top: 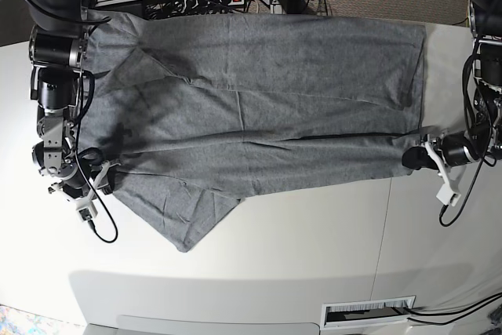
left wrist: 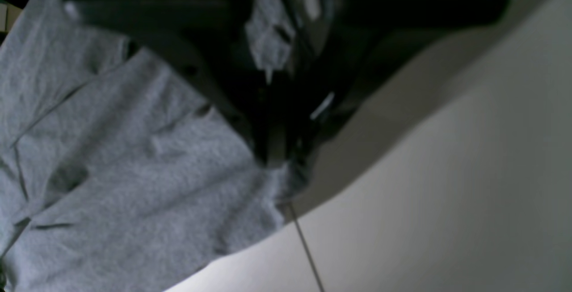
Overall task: Fold the T-shirt properly
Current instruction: 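Lift the hem edge and fold it toward the collar with both grippers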
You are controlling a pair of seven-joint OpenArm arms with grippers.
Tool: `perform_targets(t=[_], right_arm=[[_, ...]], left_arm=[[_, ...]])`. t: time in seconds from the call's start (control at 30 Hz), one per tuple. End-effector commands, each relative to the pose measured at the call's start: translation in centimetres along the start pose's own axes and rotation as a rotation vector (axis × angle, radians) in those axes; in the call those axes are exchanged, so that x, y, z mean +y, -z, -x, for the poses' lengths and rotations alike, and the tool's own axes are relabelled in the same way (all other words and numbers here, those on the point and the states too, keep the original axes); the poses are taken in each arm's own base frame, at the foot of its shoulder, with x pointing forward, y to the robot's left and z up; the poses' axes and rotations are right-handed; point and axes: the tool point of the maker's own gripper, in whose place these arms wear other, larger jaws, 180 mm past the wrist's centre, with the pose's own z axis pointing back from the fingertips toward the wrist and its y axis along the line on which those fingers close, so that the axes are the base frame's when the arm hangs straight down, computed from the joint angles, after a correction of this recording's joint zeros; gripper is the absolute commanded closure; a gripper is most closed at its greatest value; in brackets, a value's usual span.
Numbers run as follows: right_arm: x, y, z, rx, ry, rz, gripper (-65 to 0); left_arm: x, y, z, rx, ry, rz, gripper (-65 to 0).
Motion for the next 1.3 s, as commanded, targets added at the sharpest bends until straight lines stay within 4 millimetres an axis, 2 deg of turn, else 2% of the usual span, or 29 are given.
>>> perform_targets(t=[0.0, 0.27, 0.47, 0.67, 0.8, 1.1, 1.27], right_arm=[[-1.2, -0.5, 0.7, 0.058, -0.016, 0.021, -18.7], [-1.0, -0.5, 0.6, 0.056, 0.012, 0.013, -0.1], [-1.3, -0.7, -0.4, 0.038, -0.004, 0.023, 0.0], [-1.3, -1.8, -3.3, -0.007, 0.047, 0.01, 0.0], [-1.4, -2.4, -4.6, -0.008, 0.031, 0.016, 0.0], [-0.6, -3.3, -6.4, -0.038, 0.075, -0.032, 0.0], [-0.7, -3.8, -8.8, -0.138, 0.058, -0.028, 0.0]], left_arm=[[0.4, -1.2, -2.5, -0.062, 0.025, -0.009, 0.0], [0.3, -1.2, -2.5, -0.062, 0.024, -0.008, 0.0], [0.4, -1.2, -2.5, -0.063, 0.025, -0.009, 0.0], [0.4, -1.3, -3.0, -0.083, 0.027, -0.009, 0.0], [0.3, -1.4, -3.9, -0.101, 0.035, -0.009, 0.0], [0.1, -2.3, -7.3, -0.158, 0.072, -0.014, 0.0], [0.5, -2.9, -10.1, -0.222, 0.143, -0.062, 0.0]])
